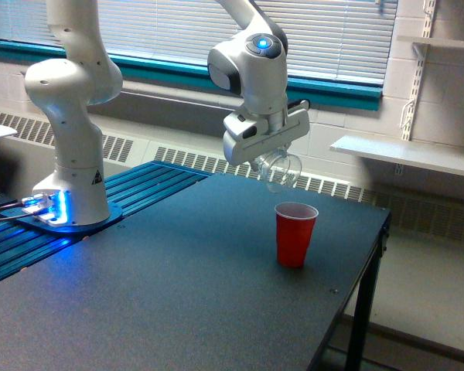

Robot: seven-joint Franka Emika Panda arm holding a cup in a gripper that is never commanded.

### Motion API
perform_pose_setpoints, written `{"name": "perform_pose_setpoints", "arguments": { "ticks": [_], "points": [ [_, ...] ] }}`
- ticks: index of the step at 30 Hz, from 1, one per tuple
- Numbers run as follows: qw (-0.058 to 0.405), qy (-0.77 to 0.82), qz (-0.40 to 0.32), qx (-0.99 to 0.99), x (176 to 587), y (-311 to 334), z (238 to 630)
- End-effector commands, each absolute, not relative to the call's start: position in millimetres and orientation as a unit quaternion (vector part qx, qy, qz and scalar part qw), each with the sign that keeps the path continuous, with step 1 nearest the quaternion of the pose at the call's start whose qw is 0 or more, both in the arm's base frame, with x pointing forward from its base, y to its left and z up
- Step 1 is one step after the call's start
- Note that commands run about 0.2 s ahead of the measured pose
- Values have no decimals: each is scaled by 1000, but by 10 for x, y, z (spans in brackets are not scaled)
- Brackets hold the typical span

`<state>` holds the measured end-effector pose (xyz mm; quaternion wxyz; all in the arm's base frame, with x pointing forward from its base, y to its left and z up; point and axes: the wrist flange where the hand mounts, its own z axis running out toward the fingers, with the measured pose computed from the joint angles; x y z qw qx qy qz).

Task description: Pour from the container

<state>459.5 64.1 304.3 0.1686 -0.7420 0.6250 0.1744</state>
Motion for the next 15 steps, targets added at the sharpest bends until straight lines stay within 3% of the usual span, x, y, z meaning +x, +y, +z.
{"name": "perform_pose_setpoints", "arguments": {
  "ticks": [1, 15],
  "points": [
    [170, 626, 185, -738, 4562, 724, 3094],
    [187, 630, 219, -721, 4585, 802, 3189]
  ]
}}
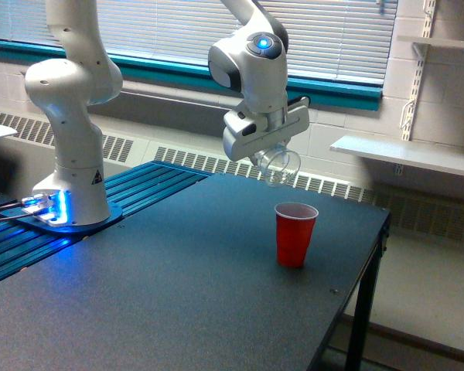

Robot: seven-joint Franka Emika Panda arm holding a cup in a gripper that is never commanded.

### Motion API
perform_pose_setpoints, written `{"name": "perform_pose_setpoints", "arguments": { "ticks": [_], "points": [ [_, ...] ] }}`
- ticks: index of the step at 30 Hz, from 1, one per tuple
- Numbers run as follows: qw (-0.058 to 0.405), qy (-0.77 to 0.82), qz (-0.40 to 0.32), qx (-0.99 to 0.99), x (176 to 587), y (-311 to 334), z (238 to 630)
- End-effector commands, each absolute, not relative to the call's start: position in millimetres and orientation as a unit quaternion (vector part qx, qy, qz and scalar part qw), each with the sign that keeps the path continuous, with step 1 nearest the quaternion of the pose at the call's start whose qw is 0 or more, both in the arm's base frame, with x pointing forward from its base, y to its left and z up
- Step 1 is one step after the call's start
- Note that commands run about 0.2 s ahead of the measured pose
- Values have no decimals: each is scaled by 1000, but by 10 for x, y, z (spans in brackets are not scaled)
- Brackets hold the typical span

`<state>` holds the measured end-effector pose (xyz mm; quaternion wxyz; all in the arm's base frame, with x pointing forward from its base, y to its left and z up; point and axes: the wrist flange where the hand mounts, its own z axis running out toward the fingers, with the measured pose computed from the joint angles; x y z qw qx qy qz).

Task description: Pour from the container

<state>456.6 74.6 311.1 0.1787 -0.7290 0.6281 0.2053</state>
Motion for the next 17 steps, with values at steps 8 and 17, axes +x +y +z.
{"name": "perform_pose_setpoints", "arguments": {
  "ticks": [8, 17],
  "points": [
    [191, 635, 227, -713, 4619, 772, 3217],
    [193, 632, 207, -721, 4668, 771, 3291]
  ]
}}
